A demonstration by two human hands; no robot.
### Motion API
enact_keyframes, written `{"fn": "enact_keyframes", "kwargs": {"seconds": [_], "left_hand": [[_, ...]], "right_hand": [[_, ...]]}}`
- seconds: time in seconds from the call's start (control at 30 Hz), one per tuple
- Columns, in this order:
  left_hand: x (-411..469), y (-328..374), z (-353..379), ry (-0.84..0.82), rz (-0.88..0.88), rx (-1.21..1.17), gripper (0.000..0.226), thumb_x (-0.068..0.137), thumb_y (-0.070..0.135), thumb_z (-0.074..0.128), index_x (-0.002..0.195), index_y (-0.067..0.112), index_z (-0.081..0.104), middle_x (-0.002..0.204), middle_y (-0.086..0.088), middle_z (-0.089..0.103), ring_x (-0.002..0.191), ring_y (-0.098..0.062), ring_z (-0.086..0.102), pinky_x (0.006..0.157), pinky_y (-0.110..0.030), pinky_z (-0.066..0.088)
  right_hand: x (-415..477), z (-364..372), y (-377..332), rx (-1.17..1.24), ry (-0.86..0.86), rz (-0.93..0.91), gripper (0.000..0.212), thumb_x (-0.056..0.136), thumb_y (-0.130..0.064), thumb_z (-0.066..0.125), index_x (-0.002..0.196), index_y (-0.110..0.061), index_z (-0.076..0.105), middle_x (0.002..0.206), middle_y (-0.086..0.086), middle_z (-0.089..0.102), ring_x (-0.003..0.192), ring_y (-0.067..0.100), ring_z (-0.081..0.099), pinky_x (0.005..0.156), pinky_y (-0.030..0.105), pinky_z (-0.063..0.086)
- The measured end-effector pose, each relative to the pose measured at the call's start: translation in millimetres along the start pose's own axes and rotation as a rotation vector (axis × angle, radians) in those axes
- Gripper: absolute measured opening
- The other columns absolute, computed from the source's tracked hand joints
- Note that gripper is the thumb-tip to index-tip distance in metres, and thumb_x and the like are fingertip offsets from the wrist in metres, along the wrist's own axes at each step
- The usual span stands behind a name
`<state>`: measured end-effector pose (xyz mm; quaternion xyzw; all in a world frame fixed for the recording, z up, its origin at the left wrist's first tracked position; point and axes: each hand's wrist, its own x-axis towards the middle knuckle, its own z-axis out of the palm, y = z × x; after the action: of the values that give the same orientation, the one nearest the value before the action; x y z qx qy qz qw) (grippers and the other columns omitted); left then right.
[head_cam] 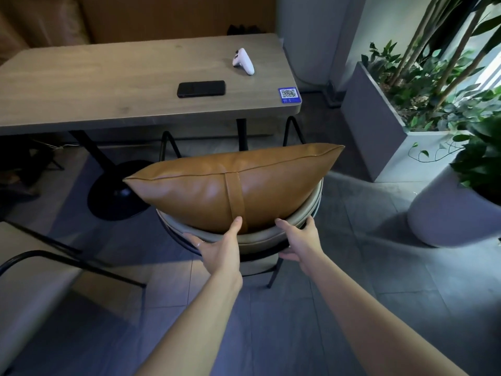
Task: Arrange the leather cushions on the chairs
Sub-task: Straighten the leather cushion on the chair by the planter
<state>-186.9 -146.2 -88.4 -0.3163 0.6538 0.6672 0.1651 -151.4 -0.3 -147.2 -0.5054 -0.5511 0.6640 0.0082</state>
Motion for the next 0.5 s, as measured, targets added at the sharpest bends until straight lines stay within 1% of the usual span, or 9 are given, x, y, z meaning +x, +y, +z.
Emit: {"fn": "enact_keyframes", "kwargs": {"seconds": [0.07,0.13,0.2,0.3,0.37,0.47,0.5], "left_hand": [[5.3,7.4,0.0,0.003,0.018,0.004,0.129,0.078,0.039,0.088,0.161,0.043,-0.010,0.167,0.002,0.029,0.150,-0.030,0.034,0.120,-0.047,0.026],[11.4,14.0,-0.9,0.002,0.028,0.022,0.127,0.079,0.038,0.088,0.161,0.041,-0.009,0.168,0.001,0.028,0.150,-0.030,0.033,0.120,-0.045,0.026],[16.5,20.4,-1.5,0.001,0.039,0.056,0.125,0.080,0.039,0.086,0.162,0.039,-0.008,0.167,-0.001,0.030,0.149,-0.032,0.034,0.119,-0.045,0.027],[24.9,29.1,-1.3,-0.011,0.054,0.088,0.123,0.081,0.040,0.085,0.163,0.036,-0.006,0.166,-0.003,0.032,0.148,-0.032,0.036,0.118,-0.044,0.028],[33.0,31.1,-3.3,-0.036,0.062,0.103,0.124,0.080,0.041,0.086,0.163,0.037,-0.007,0.166,-0.003,0.033,0.147,-0.032,0.037,0.117,-0.045,0.029],[41.2,32.1,-8.9,-0.080,0.051,0.154,0.137,0.067,0.053,0.088,0.160,0.043,-0.012,0.162,-0.010,0.041,0.142,-0.040,0.044,0.116,-0.051,0.035],[43.1,32.7,-11.3,-0.097,0.057,0.183,0.136,0.069,0.053,0.088,0.160,0.043,-0.013,0.162,-0.010,0.041,0.142,-0.040,0.044,0.117,-0.051,0.035]], "right_hand": [[3.2,6.2,-0.4,0.025,0.008,-0.024,0.116,0.054,-0.051,0.084,0.156,-0.030,0.034,0.149,0.002,0.052,0.113,0.040,0.066,0.055,0.039,0.065],[5.5,13.4,-3.0,0.040,0.013,-0.039,0.117,0.051,-0.051,0.084,0.156,-0.027,0.036,0.147,0.003,0.054,0.110,0.041,0.067,0.052,0.038,0.064],[6.8,20.9,-5.9,0.039,0.021,-0.042,0.118,0.054,-0.050,0.084,0.158,-0.026,0.033,0.150,0.002,0.052,0.110,0.041,0.068,0.051,0.036,0.063],[9.2,30.4,-10.6,0.033,0.040,-0.042,0.115,0.066,-0.044,0.085,0.163,-0.025,0.025,0.160,-0.001,0.041,0.117,0.038,0.065,0.052,0.035,0.064],[13.1,34.3,-12.2,0.029,0.049,-0.041,0.117,0.068,-0.043,0.085,0.164,-0.025,0.021,0.164,-0.002,0.035,0.119,0.038,0.064,0.051,0.033,0.063],[16.5,36.5,-14.1,-0.002,0.052,-0.043,0.120,0.068,-0.046,0.083,0.165,-0.026,0.016,0.165,-0.001,0.035,0.109,0.042,0.070,0.049,0.031,0.062],[17.2,36.3,-14.2,-0.013,0.053,-0.042,0.120,0.068,-0.047,0.083,0.165,-0.027,0.015,0.164,-0.001,0.036,0.104,0.042,0.072,0.050,0.032,0.063]]}}
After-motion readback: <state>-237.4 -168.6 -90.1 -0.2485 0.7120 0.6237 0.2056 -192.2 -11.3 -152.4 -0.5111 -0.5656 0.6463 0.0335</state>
